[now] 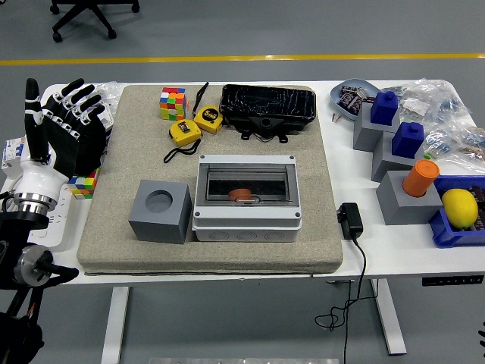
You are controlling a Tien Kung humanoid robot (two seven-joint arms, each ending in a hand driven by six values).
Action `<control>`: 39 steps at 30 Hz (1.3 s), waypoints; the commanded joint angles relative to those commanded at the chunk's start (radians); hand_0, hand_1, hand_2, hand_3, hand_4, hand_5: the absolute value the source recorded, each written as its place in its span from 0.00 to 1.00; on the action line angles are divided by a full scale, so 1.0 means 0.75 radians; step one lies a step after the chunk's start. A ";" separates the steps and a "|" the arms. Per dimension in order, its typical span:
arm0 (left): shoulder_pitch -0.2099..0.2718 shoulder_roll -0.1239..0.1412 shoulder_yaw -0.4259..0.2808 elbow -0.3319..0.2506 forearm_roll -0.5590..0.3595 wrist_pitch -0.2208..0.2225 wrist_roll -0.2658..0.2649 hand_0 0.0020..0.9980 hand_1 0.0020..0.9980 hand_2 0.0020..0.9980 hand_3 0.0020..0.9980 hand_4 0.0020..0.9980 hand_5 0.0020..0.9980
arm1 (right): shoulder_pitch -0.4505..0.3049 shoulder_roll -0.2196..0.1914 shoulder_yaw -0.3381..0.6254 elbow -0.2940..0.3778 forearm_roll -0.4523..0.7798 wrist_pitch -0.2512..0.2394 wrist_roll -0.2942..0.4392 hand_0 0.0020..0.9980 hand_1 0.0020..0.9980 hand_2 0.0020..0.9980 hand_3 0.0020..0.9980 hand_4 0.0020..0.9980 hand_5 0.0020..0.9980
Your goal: Fetch the battery,place it into the box,close the lid of the box
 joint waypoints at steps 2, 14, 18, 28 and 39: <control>-0.006 -0.005 0.010 -0.001 0.015 0.004 0.002 0.69 0.73 0.72 0.70 1.00 1.00 | -0.001 0.004 -0.003 0.000 -0.021 -0.002 -0.006 0.91 0.77 0.71 0.68 1.00 1.00; -0.044 0.000 0.033 -0.010 0.086 0.017 0.005 0.69 0.72 0.71 0.70 1.00 1.00 | 0.002 -0.005 -0.018 0.000 -0.024 0.000 -0.015 0.90 0.78 0.72 0.73 1.00 1.00; -0.043 0.007 0.030 -0.011 0.085 0.017 0.004 0.69 0.72 0.71 0.70 1.00 1.00 | 0.009 -0.015 -0.060 0.000 0.013 0.005 -0.001 0.90 0.78 0.73 0.74 1.00 1.00; -0.039 0.028 0.039 -0.005 0.082 0.015 0.002 0.69 0.72 0.71 0.69 1.00 1.00 | 0.002 -0.007 -0.011 0.000 -0.051 0.002 -0.014 0.90 0.78 0.73 0.74 1.00 1.00; 0.030 0.025 0.085 0.001 0.157 0.020 0.026 0.65 0.67 0.64 0.64 1.00 1.00 | -0.038 0.023 0.081 0.000 -0.153 -0.013 -0.040 0.90 0.78 0.75 0.76 1.00 1.00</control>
